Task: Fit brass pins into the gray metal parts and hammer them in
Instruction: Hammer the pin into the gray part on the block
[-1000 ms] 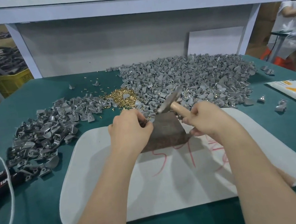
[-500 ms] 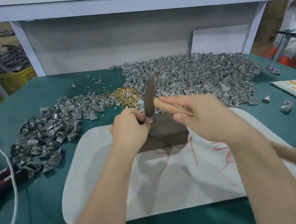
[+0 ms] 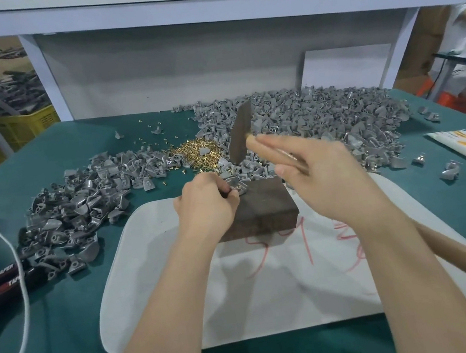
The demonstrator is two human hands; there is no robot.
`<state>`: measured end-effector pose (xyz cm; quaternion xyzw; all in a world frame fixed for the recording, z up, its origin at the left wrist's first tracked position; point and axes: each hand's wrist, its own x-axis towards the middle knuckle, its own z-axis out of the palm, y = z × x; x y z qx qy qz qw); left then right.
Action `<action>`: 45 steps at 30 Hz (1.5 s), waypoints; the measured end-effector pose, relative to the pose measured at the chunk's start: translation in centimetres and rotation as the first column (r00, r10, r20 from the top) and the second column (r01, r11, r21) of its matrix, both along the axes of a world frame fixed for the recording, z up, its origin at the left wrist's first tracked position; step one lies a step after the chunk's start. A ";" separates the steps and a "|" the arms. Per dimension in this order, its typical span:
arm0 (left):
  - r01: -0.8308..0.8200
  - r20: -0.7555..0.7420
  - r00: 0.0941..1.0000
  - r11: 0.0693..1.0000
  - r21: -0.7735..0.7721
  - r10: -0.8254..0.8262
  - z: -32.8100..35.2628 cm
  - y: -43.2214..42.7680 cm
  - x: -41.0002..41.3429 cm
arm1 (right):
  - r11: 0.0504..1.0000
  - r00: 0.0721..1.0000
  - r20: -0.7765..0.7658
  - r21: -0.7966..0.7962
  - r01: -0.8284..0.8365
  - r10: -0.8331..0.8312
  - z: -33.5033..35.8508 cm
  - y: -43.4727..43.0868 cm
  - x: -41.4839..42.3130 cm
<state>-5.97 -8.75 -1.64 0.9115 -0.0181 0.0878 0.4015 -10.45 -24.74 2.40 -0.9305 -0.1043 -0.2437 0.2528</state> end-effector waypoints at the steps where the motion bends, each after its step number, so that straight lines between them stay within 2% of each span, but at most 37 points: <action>1: -0.001 0.003 1.000 1.000 0.005 0.001 0.0 0.0 0.0 | 0.999 1.000 0.025 0.050 -0.003 0.001 0.2 -0.1 0.0; 3: 0.000 0.006 1.000 1.000 0.017 0.000 -0.1 -0.1 0.0 | 0.994 0.999 0.044 0.110 -0.019 0.014 0.6 -0.6 0.1; 4: 0.000 0.000 1.000 1.000 0.018 0.000 -0.1 -0.1 0.0 | 0.997 0.999 0.007 0.067 -0.036 0.035 0.7 -0.7 0.0; 6: 0.003 -0.020 1.000 1.000 0.020 -0.002 -0.1 0.0 0.0 | 0.992 0.981 -0.182 -0.095 -0.087 0.069 0.7 -0.5 0.0; 8: 0.009 -0.031 0.999 1.000 0.015 -0.009 -0.1 0.1 0.1 | 0.984 0.953 -0.300 -0.155 -0.091 0.041 0.9 -0.3 0.0; 11: 0.017 -0.031 0.999 1.000 0.009 -0.016 0.0 0.1 0.0 | 0.986 0.969 -0.248 -0.165 -0.034 -0.008 0.8 0.0 -0.2; 15: 0.020 -0.002 1.000 0.999 0.039 -0.020 0.1 0.2 0.0 | 0.999 0.998 -0.048 0.020 0.046 -0.045 0.4 -0.4 -0.2; 17: 0.026 0.000 1.000 0.999 0.048 -0.026 0.1 0.1 -0.1 | 0.990 0.998 -0.002 0.123 0.066 -0.066 0.3 -0.7 0.1; 20: 0.012 -0.022 1.000 0.998 0.069 -0.011 0.2 0.1 -0.1 | 0.976 0.982 -0.138 0.160 0.148 -0.127 -0.8 -0.9 1.1; 24: 0.024 -0.029 0.999 0.998 0.058 -0.023 0.3 0.3 -0.1 | 0.926 0.915 -0.397 0.316 0.206 -0.068 -3.3 -1.5 2.9; 26: 0.036 -0.035 0.999 0.999 0.037 -0.034 0.3 0.4 -0.1 | 0.919 0.903 -0.420 0.314 0.237 -0.089 -4.1 -2.1 3.5; 30: 0.056 -0.043 0.998 0.998 0.006 -0.056 0.5 0.5 0.0 | 0.935 0.877 -0.440 0.190 0.300 -0.193 -5.1 -3.1 4.2; 35: 0.091 -0.040 0.995 0.995 0.042 -0.090 0.3 0.3 -0.1 | 0.929 0.866 -0.354 -0.023 0.370 -0.353 -5.1 -2.5 4.2; 37: 0.078 -0.020 0.997 0.993 0.091 -0.076 0.2 0.1 -0.2 | 0.920 0.889 -0.264 0.017 0.392 -0.374 -4.5 -1.9 4.1; 40: 0.052 0.020 0.998 0.989 0.137 -0.055 -0.1 -0.1 0.0 | 0.963 0.966 -0.121 0.122 0.242 -0.227 -3.9 0.1 3.9; 42: 0.037 0.039 0.998 0.987 0.154 -0.043 -0.2 -0.2 0.1 | 0.988 0.986 -0.129 0.098 0.120 -0.107 -3.9 1.9 3.8; 45: 0.040 0.050 0.998 0.984 0.171 -0.049 -0.3 -0.2 0.3 | 0.997 0.988 -0.137 0.022 0.071 -0.067 -4.4 3.2 4.0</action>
